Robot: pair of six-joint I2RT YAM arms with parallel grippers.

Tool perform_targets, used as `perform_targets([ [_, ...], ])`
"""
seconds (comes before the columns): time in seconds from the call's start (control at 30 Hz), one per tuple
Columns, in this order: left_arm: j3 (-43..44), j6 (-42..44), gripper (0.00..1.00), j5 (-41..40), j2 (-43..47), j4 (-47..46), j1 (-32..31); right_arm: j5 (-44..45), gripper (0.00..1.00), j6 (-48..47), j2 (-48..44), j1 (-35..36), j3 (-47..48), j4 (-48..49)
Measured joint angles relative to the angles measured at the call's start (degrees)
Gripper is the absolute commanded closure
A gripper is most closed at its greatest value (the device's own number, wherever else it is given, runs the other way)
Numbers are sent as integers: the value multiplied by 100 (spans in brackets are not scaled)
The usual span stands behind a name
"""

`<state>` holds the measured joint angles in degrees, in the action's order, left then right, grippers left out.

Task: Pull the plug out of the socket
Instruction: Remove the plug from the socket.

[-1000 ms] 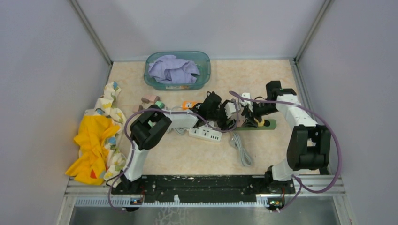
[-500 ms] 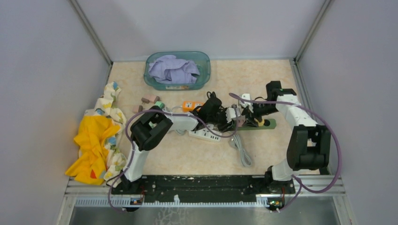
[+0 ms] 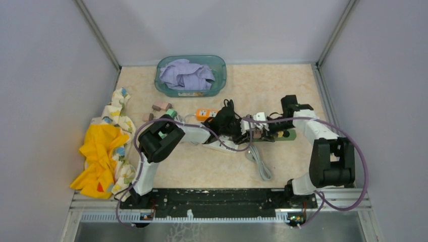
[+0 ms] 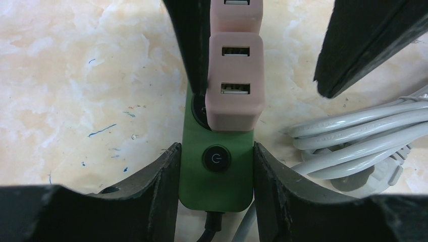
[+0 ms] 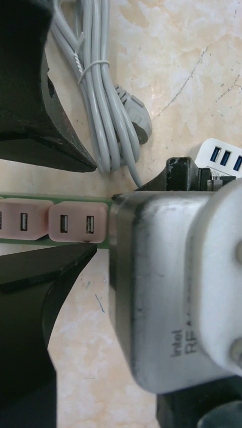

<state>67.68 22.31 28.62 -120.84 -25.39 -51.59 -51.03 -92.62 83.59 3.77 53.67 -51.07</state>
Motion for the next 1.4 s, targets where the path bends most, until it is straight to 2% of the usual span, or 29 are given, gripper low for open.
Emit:
perform_targets([
  [0.27, -111, -20, 100, 96, 22, -164, 7, 197, 62, 74, 0, 247, -48, 376],
  [0.37, -140, -22, 100, 122, 22, -208, 9, 243, 62, 96, 4, 251, -42, 402],
  [0.53, -208, -24, 100, 157, 39, -299, 11, 350, 54, 179, 22, 251, -42, 396],
  [0.67, -271, -48, 100, 197, 79, -304, 9, 387, 56, 181, 63, 251, -42, 391],
  [0.87, -304, -63, 100, 245, 94, -313, 9, 431, 66, 201, 181, 330, -42, 385],
  [1.03, -315, -66, 100, 258, 96, -323, 9, 461, 91, 284, 243, 378, 2, 361],
  [1.13, -330, -81, 100, 295, 96, -341, 9, 461, 99, 284, 269, 393, 48, 273],
  [1.4, -337, -131, 100, 404, 96, -334, 11, 337, 100, 640, 332, 393, 122, 190],
])
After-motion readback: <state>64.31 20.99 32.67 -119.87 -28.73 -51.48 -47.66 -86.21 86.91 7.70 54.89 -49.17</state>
